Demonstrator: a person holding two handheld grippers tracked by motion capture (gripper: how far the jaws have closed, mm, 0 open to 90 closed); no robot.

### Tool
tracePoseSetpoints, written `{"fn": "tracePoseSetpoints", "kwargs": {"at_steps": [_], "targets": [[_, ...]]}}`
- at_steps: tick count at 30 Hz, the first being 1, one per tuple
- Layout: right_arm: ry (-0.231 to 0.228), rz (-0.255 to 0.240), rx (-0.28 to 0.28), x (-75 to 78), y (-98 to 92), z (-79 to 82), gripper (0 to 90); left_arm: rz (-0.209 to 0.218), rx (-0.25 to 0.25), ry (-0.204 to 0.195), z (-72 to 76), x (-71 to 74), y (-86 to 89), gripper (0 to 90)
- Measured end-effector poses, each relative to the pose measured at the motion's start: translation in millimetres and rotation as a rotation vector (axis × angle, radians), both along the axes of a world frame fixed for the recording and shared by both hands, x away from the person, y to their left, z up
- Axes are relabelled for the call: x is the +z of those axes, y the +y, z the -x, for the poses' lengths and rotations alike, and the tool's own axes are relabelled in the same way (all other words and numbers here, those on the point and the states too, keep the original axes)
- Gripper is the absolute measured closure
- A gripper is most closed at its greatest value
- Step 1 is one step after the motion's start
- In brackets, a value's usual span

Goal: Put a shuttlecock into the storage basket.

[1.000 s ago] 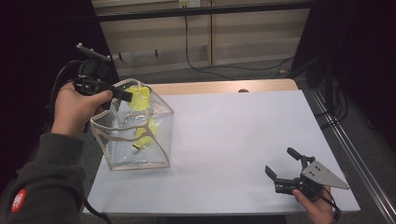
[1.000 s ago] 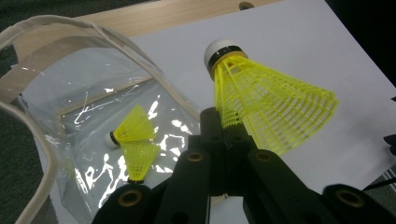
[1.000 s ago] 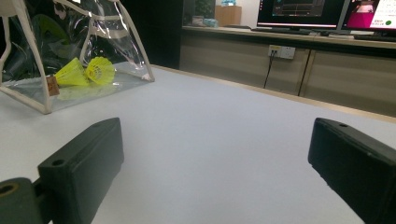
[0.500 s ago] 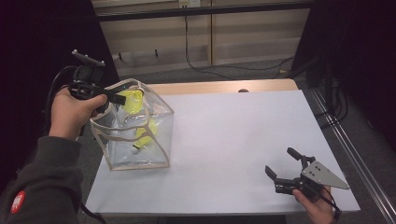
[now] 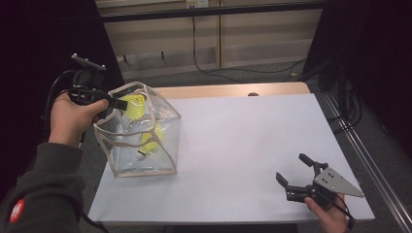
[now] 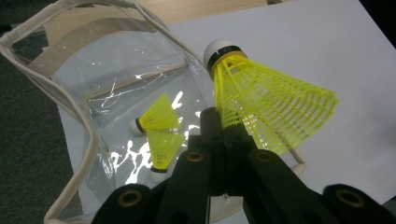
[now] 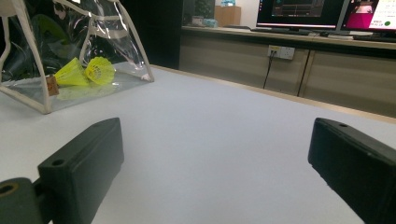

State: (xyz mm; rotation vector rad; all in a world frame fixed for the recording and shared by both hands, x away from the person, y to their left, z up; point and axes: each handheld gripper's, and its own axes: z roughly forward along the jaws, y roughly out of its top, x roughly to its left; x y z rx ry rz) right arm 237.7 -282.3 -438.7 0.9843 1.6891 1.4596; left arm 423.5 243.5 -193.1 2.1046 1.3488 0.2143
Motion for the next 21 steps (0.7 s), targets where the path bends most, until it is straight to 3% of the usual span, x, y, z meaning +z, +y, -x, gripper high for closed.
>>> {"fn": "tracePoseSetpoints", "kwargs": {"at_steps": [21], "targets": [[0.0, -0.001, -0.002, 0.2, -0.5, 0.5, 3.1, -0.002, 0.033, -0.001, -1.4, -8.9, 12.7, 89.9]]}}
